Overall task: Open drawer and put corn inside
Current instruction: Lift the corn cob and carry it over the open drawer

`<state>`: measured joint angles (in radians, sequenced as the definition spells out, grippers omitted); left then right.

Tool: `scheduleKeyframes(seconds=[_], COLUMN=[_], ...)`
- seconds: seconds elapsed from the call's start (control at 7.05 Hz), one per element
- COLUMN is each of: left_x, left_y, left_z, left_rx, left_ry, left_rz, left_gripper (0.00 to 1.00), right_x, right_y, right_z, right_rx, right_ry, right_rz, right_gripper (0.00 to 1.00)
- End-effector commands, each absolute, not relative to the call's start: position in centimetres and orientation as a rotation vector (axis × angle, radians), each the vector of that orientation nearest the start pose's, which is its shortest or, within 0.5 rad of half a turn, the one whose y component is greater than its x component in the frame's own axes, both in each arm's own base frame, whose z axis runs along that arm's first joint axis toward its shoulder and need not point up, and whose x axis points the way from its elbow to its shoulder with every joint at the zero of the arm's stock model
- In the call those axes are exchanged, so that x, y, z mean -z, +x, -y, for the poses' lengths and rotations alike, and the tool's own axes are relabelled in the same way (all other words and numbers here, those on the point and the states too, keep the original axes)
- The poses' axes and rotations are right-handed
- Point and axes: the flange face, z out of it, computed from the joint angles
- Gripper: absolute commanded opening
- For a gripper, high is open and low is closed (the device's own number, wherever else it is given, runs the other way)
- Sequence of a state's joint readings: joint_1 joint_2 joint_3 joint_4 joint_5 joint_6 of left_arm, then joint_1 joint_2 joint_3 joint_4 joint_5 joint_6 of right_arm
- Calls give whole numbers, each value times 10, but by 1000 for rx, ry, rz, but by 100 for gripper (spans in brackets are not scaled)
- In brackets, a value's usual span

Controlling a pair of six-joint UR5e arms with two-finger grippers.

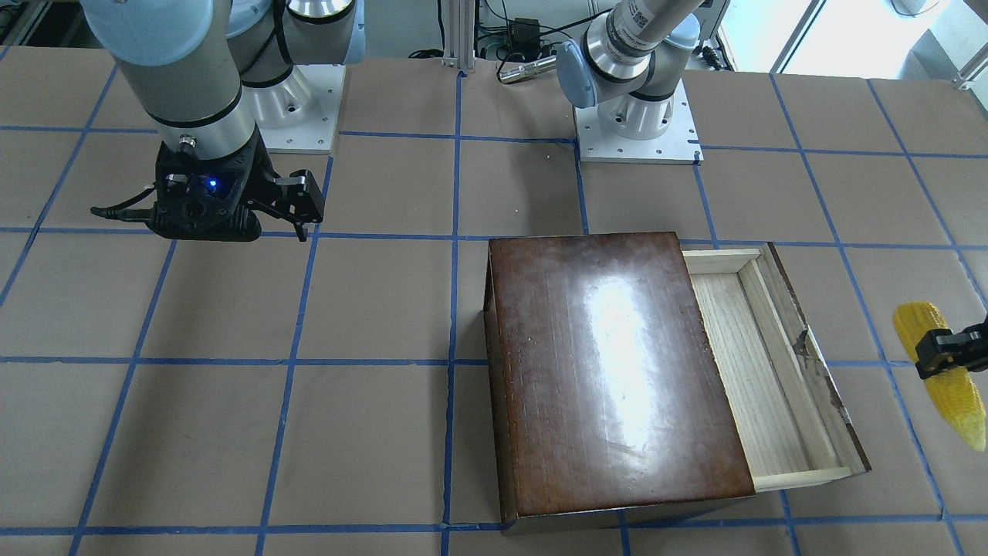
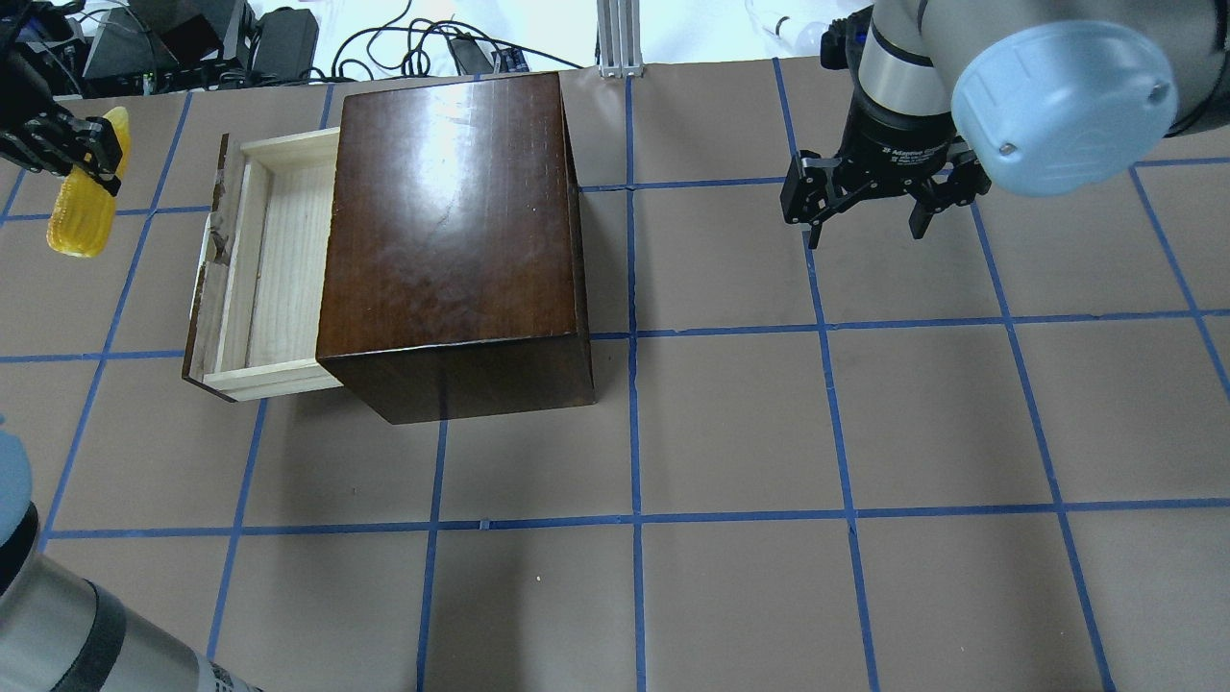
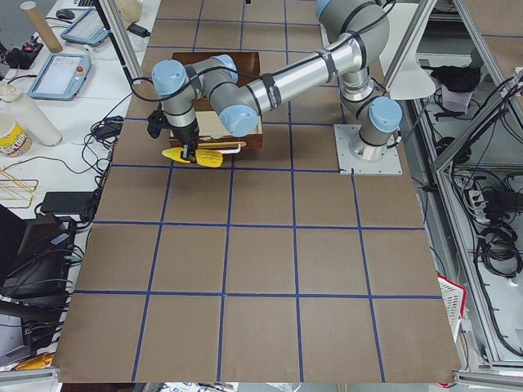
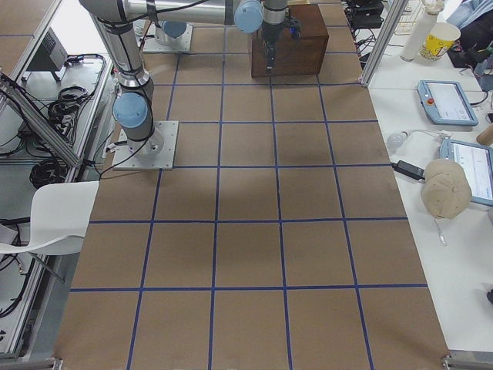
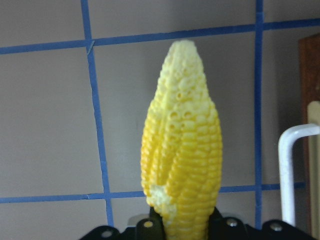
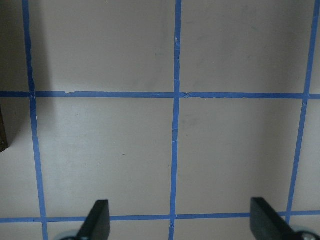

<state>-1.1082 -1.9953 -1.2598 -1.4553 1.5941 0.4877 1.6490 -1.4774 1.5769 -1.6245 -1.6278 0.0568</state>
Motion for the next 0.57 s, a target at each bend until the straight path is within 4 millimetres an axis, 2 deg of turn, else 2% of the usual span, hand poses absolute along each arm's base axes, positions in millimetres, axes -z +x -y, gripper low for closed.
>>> scheduleKeyframes(seconds=[0.0, 0.14, 0.28, 0.43], left_x=[-429, -428, -415, -400], left_y=[112, 86, 63, 56], left_z=[651, 652, 656, 658], left_rx=[-2, -26, -62, -97], left_ry=[-48, -120, -137, -129], left_rz=[-3137, -3138, -3143, -3156], left_gripper=[0, 0, 0, 0], right_x=[-443, -443, -443, -443], right_y=[168, 168, 168, 168], right_z=[513, 513, 513, 513], right_rx=[-67, -67, -67, -67], right_ry=[-36, -36, -36, -36], right_rz=[-3200, -3200, -3200, -3200], right_gripper=[100, 100, 100, 100])
